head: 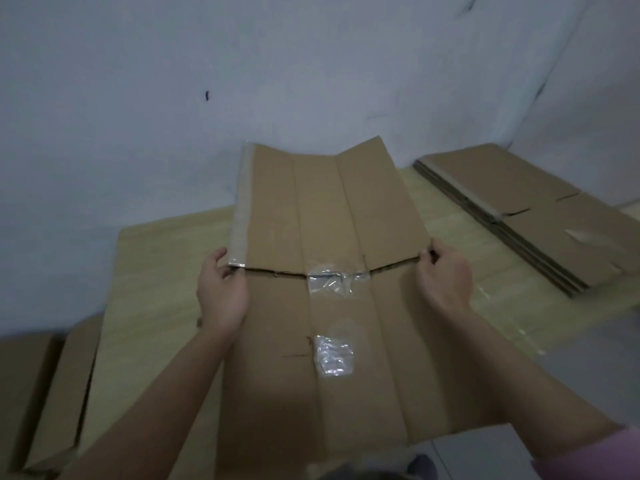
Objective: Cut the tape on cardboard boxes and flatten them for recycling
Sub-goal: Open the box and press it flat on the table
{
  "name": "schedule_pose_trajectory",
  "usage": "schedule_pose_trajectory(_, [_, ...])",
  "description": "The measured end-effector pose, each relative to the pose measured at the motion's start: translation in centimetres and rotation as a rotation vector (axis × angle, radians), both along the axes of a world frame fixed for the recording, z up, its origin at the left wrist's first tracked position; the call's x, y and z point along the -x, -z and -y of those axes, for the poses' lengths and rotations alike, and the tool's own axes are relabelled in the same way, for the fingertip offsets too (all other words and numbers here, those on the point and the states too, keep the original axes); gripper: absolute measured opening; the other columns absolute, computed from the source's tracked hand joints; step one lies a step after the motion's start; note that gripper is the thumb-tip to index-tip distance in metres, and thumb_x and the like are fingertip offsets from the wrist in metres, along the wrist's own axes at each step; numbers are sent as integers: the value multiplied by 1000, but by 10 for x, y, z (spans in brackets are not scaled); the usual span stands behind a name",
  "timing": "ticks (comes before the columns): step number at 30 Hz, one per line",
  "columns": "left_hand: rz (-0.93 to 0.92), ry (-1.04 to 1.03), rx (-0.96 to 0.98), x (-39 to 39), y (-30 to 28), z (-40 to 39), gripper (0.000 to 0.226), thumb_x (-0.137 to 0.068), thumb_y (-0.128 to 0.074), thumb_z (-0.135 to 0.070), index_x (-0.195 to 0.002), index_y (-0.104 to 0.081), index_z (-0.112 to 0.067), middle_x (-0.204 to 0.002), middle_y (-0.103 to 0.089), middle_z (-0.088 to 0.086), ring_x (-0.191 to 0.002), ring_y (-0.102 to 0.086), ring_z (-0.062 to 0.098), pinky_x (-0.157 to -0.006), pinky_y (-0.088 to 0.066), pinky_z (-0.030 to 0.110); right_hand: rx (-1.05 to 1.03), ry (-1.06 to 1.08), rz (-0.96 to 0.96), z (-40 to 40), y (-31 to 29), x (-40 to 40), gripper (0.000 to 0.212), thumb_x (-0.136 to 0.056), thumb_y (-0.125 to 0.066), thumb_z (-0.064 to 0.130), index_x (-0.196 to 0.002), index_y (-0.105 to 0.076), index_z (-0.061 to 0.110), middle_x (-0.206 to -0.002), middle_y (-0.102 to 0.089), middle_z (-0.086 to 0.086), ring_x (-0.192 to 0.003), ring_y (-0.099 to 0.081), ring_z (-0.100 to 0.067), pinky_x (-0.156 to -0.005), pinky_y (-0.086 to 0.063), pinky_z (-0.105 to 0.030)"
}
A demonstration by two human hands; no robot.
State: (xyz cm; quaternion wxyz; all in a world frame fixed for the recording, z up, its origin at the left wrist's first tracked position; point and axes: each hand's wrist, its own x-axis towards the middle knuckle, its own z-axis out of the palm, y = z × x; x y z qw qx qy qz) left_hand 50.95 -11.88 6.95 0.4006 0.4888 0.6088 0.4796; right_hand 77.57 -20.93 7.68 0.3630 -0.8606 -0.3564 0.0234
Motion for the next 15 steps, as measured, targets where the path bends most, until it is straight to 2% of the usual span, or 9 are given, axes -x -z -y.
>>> schedule_pose_trajectory(3, [70,102,-76,-48,-26,-2,42,-88,-53,-3,-128,-53,-15,-108,-66,3,-95,-62,13,-88,-49,30,-62,61,26,8,-17,-42,11,-92,-49,13,-85,-56,8,-90,-62,-23,-88,-58,-37,-65,-31,-31])
schedule_pose_trajectory(7, [112,143,-127,-129,-46,-10,35,-90,-57,-17,-125,-55,-16,-111,-66,3,-97,-63,14,-90,-48,31,-133,101,84,11,-36,-116,23,-93,-46,16,-109,-60,6,-106,-63,-21,-98,-57,-36,-78,-42,-36])
schedule_pose_trajectory(8, [106,125,-127,-152,-48,-12,34,-92,-57,-20,-125,-54,-16,-109,-65,2,-95,-62,13,-86,-47,28,-153,103,89,11,-40,-137,25,-93,-46,16,-112,-60,7,-107,-63,-19,-98,-57,-35,-79,-42,-35])
schedule_pose_trajectory(10, [68,97,-128,-198,-49,-14,32,-94,-53,-22,-125,-54,-13,-104,-63,2,-93,-59,15,-79,-40,23,-177,92,104,9,-46,-184,19,-92,-45,15,-102,-60,10,-100,-63,-19,-88,-56,-34,-72,-39,-33])
schedule_pose_trajectory(12, [5,107,-154,-247,-45,-15,24,-95,-50,-19,-114,-61,-11,-98,-66,5,-93,-60,23,-74,-39,27,-157,58,129,7,-51,-236,13,-90,-44,15,-91,-56,10,-91,-62,-21,-78,-52,-32,-66,-33,-31])
schedule_pose_trajectory(15, [-58,100,-139,-324,-35,-15,22,-95,-47,-17,-108,-63,-9,-91,-64,4,-92,-60,27,-70,-38,29,-114,-4,149,0,-55,-320,21,-89,-40,20,-93,-58,8,-81,-56,-16,-79,-53,-34,-63,-31,-31])
